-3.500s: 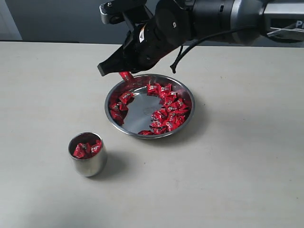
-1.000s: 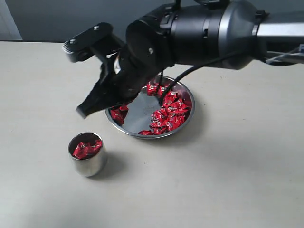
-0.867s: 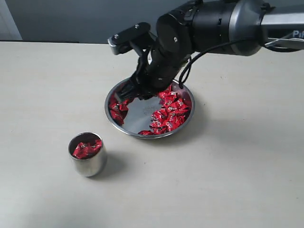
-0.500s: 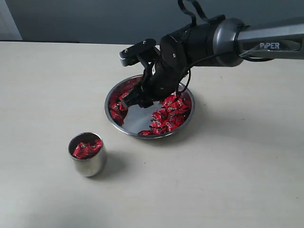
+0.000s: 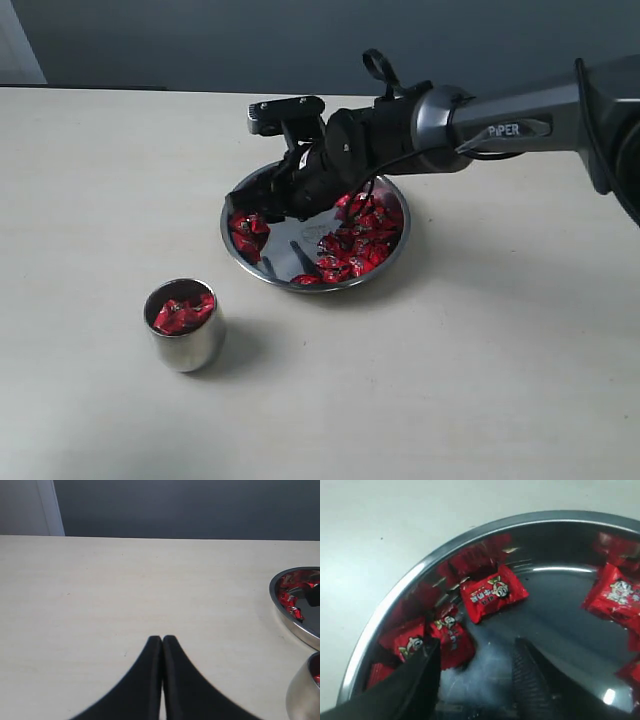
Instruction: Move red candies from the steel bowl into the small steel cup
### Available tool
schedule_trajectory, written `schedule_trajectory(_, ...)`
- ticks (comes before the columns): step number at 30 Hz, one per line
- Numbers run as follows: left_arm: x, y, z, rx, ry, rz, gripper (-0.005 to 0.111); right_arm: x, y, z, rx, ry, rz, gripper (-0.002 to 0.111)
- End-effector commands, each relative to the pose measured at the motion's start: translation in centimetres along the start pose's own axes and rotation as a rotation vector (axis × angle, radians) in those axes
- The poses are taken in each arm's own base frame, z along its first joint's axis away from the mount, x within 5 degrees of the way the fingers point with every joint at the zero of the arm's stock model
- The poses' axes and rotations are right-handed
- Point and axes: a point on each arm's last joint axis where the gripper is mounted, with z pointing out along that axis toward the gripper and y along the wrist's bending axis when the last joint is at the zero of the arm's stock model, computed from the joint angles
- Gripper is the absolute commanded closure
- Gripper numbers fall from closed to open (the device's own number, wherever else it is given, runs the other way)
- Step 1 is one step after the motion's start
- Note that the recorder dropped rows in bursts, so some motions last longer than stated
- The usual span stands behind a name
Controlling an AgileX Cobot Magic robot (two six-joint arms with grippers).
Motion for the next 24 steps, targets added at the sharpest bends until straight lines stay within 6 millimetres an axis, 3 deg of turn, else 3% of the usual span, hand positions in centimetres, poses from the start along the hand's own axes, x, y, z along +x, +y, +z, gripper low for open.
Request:
schedule_trajectory(1,0.11,-0.03,0.0,0.005,-0.002,-0.001,0.106,-0.36,-0.2,0.4,-0.008,-0.039,0.054,0.063)
schedule_trajectory(24,0.11,-0.03,0.0,0.005,-0.002,-0.001,0.106,-0.6,0.65,0.42,-0.019,-0.063,0.024,0.063)
